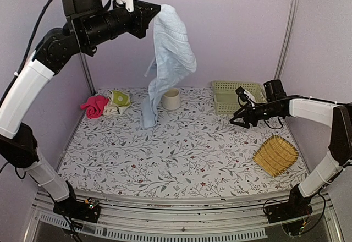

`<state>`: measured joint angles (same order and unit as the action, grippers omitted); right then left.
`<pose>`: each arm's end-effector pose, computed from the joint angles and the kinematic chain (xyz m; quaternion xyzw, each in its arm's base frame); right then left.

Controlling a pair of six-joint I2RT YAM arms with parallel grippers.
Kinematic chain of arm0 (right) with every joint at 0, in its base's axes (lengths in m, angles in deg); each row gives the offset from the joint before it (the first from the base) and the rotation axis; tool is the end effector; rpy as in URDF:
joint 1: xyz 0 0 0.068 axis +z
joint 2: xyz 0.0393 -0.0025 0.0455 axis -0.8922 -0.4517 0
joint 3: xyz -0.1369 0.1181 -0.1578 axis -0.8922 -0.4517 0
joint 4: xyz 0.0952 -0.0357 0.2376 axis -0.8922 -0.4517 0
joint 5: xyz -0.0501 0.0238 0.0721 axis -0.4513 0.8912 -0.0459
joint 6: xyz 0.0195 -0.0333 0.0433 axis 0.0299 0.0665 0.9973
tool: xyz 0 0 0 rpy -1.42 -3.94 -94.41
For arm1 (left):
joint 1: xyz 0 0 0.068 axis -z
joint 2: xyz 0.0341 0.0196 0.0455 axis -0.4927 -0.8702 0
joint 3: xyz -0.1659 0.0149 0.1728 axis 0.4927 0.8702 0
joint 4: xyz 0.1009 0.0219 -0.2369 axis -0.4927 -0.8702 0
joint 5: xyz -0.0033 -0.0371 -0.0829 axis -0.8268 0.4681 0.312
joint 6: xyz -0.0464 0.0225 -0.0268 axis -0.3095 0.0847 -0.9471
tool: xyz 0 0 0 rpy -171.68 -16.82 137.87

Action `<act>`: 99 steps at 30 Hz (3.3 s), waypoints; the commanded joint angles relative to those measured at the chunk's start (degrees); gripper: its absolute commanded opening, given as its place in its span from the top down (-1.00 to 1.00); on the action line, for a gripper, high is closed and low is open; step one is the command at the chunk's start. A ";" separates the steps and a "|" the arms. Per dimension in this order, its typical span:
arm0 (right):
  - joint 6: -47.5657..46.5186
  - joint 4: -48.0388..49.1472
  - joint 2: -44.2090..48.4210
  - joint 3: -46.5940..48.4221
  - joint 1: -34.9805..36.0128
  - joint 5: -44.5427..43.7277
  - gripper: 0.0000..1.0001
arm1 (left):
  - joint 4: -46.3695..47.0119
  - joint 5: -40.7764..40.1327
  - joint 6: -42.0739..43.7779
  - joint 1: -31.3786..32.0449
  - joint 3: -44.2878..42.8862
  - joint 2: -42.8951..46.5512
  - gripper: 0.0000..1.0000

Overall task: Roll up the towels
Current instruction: Put down the towel at the center of the board, then pick up the towel from the center of the board.

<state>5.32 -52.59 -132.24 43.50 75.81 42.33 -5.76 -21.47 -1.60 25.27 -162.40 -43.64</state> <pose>0.3085 0.0997 0.1963 -0.4139 0.7691 0.3226 0.3648 0.1906 -0.2492 0.5343 0.2697 0.6222 -0.1820 0.7121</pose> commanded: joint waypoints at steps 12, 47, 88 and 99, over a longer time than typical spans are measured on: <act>-2.98 -14.45 6.68 7.60 -1.38 0.79 -0.20 | 20.04 20.95 -21.30 6.10 47.40 -5.79 1.00; -10.59 -13.77 -18.60 17.42 40.17 -32.07 -0.38 | 13.44 10.16 -43.45 -27.20 61.95 -5.41 -0.04; -10.79 -14.37 9.07 26.10 7.66 -11.87 0.95 | 10.40 16.28 -38.78 -35.44 44.11 3.47 1.00; -31.50 -31.28 20.54 -0.75 5.44 -16.01 0.21 | 3.92 18.43 -40.00 -35.35 64.87 17.53 1.00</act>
<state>-16.14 -71.23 -110.77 48.49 81.34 27.40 4.32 -3.28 -42.32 -10.03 -100.65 -23.67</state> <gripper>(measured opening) 0.337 0.007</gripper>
